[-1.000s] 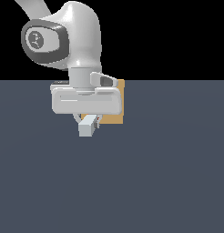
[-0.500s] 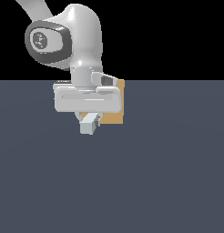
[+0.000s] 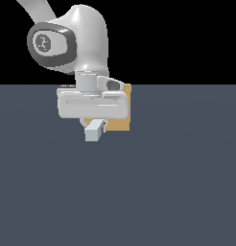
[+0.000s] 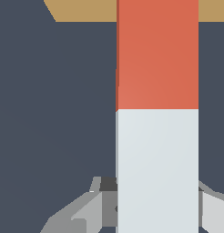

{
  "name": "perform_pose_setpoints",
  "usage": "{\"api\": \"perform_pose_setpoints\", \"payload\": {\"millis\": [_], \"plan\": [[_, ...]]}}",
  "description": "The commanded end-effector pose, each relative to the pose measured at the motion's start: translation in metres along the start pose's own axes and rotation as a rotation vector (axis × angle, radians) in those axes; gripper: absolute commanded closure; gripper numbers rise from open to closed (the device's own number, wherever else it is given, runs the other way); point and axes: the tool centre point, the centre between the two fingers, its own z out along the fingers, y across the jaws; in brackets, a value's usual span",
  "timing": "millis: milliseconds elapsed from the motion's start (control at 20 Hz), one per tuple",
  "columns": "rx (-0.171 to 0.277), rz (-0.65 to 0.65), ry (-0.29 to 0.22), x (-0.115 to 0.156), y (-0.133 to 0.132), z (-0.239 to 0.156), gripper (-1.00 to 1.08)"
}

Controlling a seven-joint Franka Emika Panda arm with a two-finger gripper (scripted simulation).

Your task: Insert the peg into the horizontal hole in a box.

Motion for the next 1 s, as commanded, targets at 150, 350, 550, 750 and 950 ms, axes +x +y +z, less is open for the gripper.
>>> {"api": "perform_pose_setpoints", "payload": {"millis": [150,350,550,750,950], "plan": [[-0.003,-0.001,0.001,0.021,0.0,-0.001,1.08],[-0.003,-0.001,0.001,0.05,-0.001,-0.002,1.08],[-0.004,-0.001,0.001,0.079,-0.001,-0.002,1.08],[-0.004,-0.001,0.001,0.098,0.0,-0.002,1.08],[-0.004,-0.001,0.001,0.104,0.001,-0.002,1.08]]}}
